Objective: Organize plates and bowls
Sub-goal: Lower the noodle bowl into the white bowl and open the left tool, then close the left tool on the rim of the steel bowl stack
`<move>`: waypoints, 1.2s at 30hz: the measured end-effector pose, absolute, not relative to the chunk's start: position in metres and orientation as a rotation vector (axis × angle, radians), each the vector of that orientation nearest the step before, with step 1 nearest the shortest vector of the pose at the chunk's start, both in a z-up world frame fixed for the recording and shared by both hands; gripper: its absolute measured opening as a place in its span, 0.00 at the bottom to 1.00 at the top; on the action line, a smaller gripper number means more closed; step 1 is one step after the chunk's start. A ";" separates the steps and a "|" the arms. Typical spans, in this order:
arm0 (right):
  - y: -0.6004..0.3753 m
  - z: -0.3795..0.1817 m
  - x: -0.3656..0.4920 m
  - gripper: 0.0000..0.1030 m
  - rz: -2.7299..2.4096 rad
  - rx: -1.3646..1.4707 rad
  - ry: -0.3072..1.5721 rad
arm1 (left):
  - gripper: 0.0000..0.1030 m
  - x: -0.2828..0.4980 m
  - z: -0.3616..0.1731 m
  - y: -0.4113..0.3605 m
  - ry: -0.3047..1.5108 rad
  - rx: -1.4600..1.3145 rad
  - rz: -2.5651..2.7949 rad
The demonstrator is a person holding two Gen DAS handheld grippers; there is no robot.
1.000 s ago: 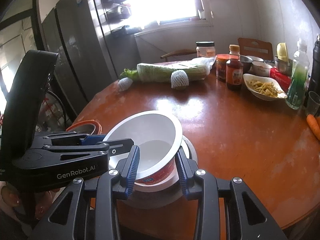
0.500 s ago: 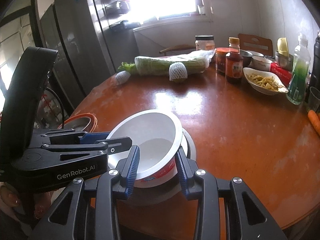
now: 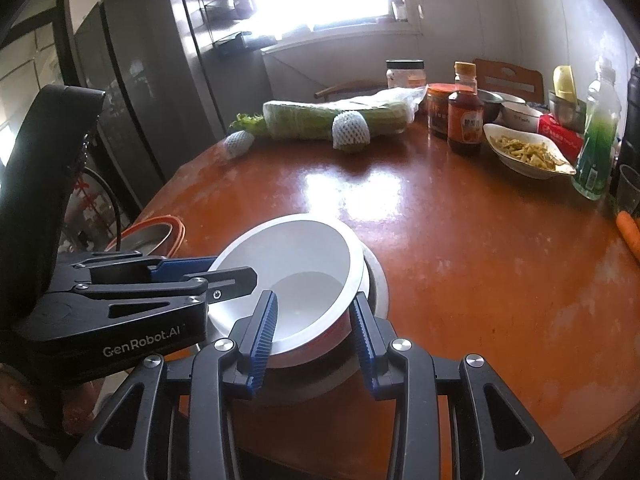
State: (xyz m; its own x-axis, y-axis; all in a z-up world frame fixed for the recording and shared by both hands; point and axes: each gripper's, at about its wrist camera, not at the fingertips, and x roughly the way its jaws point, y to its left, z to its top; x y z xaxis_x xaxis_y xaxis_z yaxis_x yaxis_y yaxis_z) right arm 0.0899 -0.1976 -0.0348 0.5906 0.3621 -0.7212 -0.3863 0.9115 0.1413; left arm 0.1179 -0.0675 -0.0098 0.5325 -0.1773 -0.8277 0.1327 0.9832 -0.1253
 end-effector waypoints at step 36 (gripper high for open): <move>-0.208 -0.020 0.090 0.58 0.404 -0.011 0.804 | 0.43 0.109 0.004 -0.049 0.961 -0.063 -0.152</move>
